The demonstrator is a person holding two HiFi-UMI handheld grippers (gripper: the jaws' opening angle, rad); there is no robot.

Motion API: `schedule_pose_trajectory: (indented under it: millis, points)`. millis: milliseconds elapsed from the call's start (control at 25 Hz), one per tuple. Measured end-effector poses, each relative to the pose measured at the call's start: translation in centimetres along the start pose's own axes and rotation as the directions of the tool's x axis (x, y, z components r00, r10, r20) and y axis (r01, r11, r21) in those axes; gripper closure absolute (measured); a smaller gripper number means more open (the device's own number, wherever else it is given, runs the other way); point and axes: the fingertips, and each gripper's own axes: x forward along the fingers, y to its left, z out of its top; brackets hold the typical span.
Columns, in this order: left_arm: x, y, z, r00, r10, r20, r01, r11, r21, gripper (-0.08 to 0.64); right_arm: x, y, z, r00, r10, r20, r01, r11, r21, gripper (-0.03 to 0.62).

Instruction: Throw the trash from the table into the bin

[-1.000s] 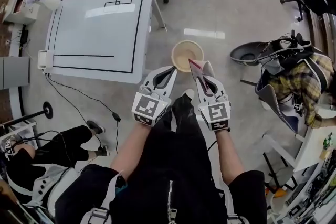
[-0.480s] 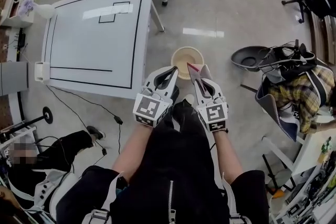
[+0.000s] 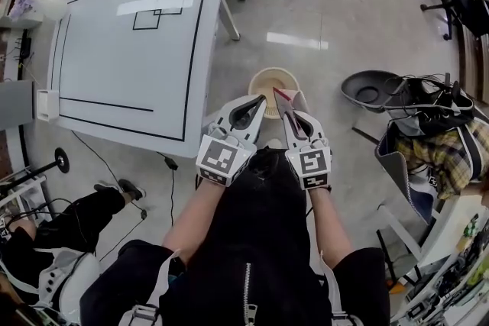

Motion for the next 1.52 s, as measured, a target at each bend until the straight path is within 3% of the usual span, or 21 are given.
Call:
schedule_pose_trajectory:
  millis: [600, 1280, 1440, 1520]
  points:
    - [5.9, 2.6, -10.3, 0.997, 0.046, 0.057, -0.045, 0.999, -0.029, 0.552, 10.2, -2.7, -11.1, 0.998, 0.050, -0.026, -0.051, 0.998, -0.047, 0.558]
    - [9.5, 4.0, -16.9, 0.994, 0.060, 0.090, -0.055, 0.997, -0.054, 0.552, 19.0, -4.0, -20.3, 0.996, 0.083, -0.027, -0.085, 0.994, -0.066, 0.558]
    - [10.8, 4.2, -20.2, 0.993, 0.054, 0.105, -0.050, 0.998, -0.036, 0.552, 21.7, -4.6, -22.9, 0.996, 0.086, -0.007, -0.087, 0.993, -0.084, 0.558]
    - [11.8, 4.6, -22.3, 0.994, 0.060, 0.093, -0.063, 0.998, 0.024, 0.552, 23.0, -4.9, -24.3, 0.996, 0.090, 0.005, -0.089, 0.992, -0.090, 0.558]
